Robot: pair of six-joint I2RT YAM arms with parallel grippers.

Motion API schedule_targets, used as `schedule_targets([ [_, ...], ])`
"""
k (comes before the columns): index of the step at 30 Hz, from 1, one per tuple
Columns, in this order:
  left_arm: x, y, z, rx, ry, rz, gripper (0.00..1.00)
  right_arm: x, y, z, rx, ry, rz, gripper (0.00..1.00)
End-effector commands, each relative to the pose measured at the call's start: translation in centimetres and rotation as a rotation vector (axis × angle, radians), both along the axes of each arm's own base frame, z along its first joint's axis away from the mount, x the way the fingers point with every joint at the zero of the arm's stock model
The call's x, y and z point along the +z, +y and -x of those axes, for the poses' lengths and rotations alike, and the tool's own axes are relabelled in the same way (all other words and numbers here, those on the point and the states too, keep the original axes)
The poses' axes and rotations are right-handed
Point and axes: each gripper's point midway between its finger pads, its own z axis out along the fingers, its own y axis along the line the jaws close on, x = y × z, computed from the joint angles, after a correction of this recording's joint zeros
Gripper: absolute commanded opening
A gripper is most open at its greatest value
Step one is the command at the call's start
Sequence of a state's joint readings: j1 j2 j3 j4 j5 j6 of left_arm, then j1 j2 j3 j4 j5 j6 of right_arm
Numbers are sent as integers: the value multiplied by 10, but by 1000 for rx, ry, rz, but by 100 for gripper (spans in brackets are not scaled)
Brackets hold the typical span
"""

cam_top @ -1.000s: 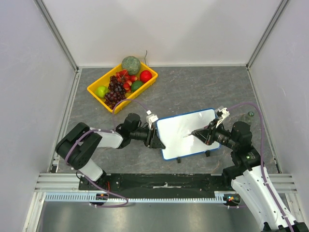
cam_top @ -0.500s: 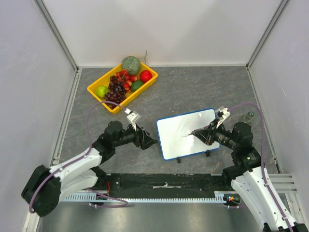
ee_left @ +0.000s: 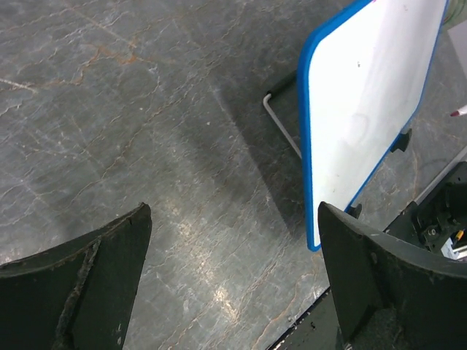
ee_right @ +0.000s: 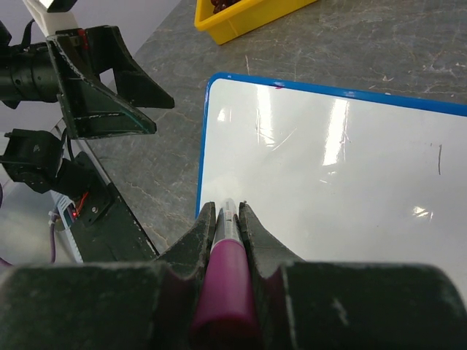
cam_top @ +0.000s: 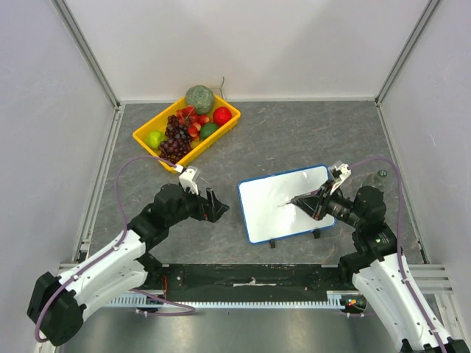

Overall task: Write a sentence on the whiteboard
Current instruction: Move the whiteboard to the center of the board.

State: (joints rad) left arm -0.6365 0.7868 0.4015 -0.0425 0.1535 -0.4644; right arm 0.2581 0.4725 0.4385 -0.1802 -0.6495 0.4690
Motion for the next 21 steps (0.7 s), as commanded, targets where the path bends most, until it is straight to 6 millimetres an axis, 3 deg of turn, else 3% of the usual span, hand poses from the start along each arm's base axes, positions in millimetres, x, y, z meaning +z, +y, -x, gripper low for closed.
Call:
schedule_targets([
  [1, 5, 2, -6, 64, 45, 17, 100, 9, 5, -2, 22, -33, -39, 0],
  [5, 5, -8, -4, 36, 94, 43, 100, 12, 7, -4, 29, -34, -41, 0],
  [13, -15, -14, -3, 37, 211, 6, 100, 8, 7, -9, 25, -26, -27, 0],
  [21, -6, -18, 0, -14, 123, 57, 100, 12, 3, -15, -7, -54, -4, 0],
])
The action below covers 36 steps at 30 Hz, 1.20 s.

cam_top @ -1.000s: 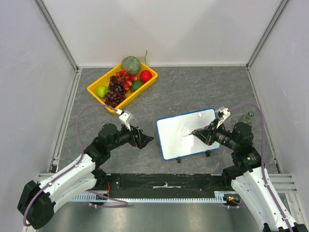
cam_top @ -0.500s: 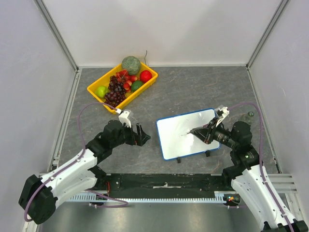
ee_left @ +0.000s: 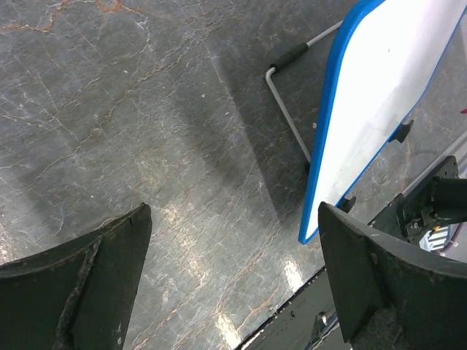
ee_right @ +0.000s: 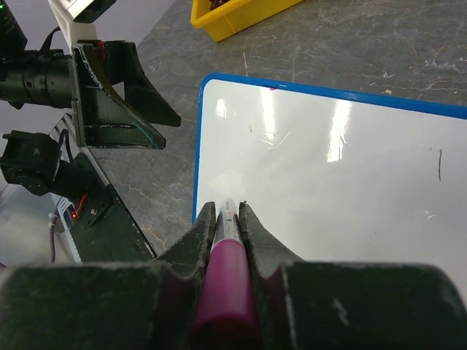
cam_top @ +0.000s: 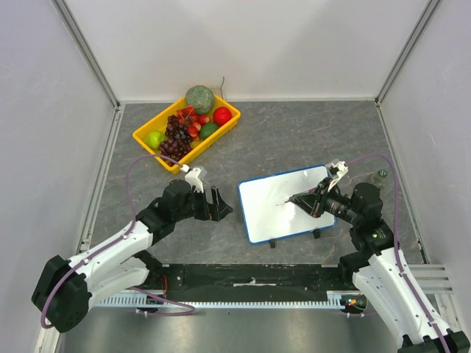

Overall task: Write a sentence on the whiteboard
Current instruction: Move the whiteboard to the center of the board, then write a sentence on the whiteboard.

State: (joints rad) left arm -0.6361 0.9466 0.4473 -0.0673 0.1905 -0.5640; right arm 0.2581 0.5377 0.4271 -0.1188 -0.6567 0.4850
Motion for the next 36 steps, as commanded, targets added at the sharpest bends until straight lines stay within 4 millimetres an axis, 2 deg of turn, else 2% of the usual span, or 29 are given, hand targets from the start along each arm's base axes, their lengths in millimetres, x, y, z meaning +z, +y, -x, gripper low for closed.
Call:
schedule_targets([
  [1, 21, -7, -2, -31, -77, 66, 100, 19, -1, -7, -12, -83, 8, 0],
  [5, 22, -8, 0, -73, -100, 53, 100, 14, -7, -17, -67, -74, 39, 0],
  [14, 46, -49, 1, -289, -190, 197, 97, 19, -17, -28, -144, -72, 67, 0],
  [20, 41, -76, -7, -410, -171, 278, 93, 34, -14, -29, -148, -109, 38, 0],
  [24, 29, -91, -12, -474, -141, 323, 82, 47, -10, -31, -139, -131, 17, 0],
  [29, 31, -103, -8, -579, -174, 387, 69, 54, -6, -31, -135, -152, 17, 0],
  [33, 26, -108, -9, -632, -160, 384, 54, 54, 0, -30, -123, -154, 24, 0],
  [36, 19, -108, -9, -666, -129, 374, 38, 52, 2, -30, -129, -159, 38, 0],
])
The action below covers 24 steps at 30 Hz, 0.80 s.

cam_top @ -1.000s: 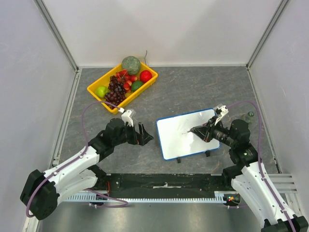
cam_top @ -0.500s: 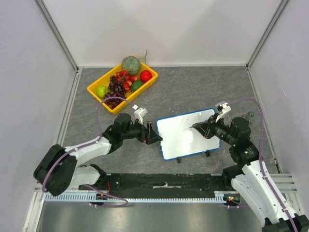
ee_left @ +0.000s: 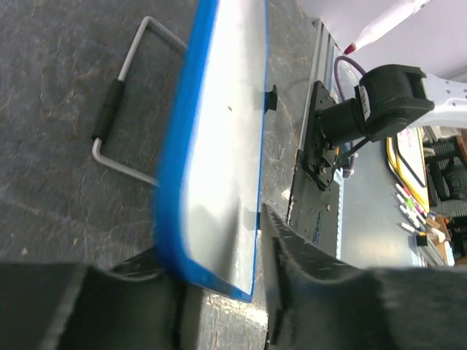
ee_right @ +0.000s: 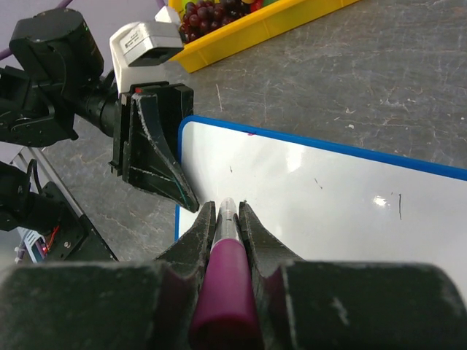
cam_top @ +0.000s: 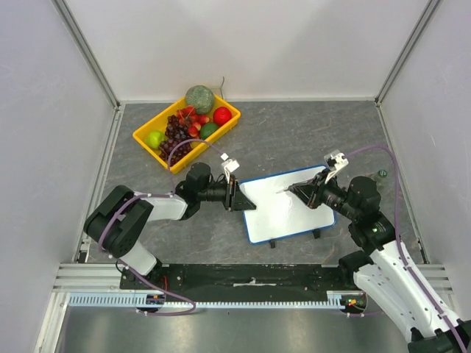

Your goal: Write a sentence on the whiteboard

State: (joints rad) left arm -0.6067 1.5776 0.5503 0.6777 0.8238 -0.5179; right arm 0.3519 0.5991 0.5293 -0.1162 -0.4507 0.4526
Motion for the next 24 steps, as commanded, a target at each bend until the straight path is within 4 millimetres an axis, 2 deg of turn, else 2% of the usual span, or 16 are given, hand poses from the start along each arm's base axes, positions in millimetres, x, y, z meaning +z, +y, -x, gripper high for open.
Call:
schedule_targets([
  [1, 16, -7, -2, -109, -74, 60, 33, 24, 3, -7, -24, -84, 0, 0],
  [5, 8, -1, -5, -147, -23, 35, 15, 23, 10, -7, -20, -91, 18, 0],
  [8, 1, 3, -6, -167, 7, 12, 8, 23, 19, -7, -6, -107, 33, 0],
  [16, -1, 3, -13, -195, 29, -39, 7, 23, 33, -8, 8, -142, 60, 0],
  [18, 1, 2, -13, -200, 33, -33, 11, 21, 34, -9, 4, -138, 64, 0],
  [21, 0, 4, -10, -199, 34, -33, 23, 16, 35, -7, 4, -134, 74, 0],
  [22, 0, 4, -10, -197, 37, -33, 27, 23, 36, -9, 0, -156, 57, 0],
  [24, 3, 4, -9, -192, 31, -25, 36, 23, 39, -8, 2, -158, 58, 0],
])
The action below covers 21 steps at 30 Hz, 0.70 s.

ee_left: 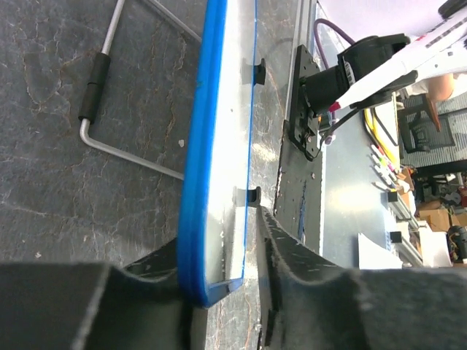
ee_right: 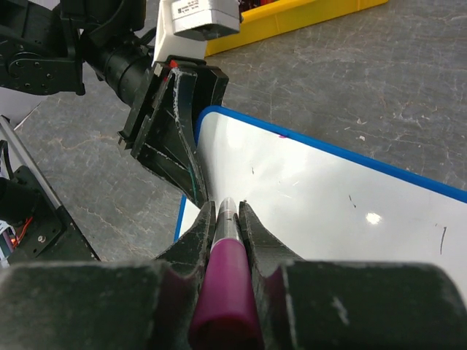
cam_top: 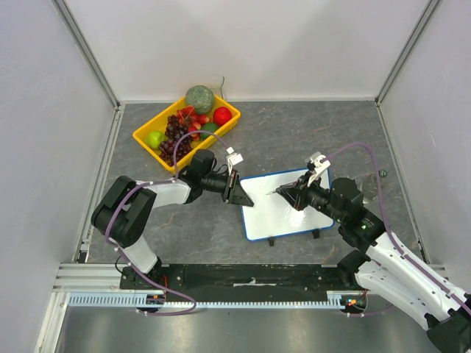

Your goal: Write a sentence on the whiteboard

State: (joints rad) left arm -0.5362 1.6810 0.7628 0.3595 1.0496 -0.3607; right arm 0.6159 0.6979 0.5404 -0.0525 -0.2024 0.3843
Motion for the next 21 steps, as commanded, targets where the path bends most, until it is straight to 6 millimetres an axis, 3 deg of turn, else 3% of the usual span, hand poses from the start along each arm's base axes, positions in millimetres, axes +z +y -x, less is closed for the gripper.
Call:
schedule_targets([
  [1, 1, 2, 3, -15, -39, 10, 40, 34, 4, -8, -22, -110, -45, 0],
  [11, 21, 17, 1, 191, -86, 5, 67, 35, 13, -4, -24, -138, -45, 0],
  [16, 30, 22, -2, 270, -96, 34, 69, 43, 8, -3, -87, -177, -58, 0],
  [21, 23, 25, -7, 313, -91, 33, 69, 46, 8, -5, -128, -189, -57, 0],
])
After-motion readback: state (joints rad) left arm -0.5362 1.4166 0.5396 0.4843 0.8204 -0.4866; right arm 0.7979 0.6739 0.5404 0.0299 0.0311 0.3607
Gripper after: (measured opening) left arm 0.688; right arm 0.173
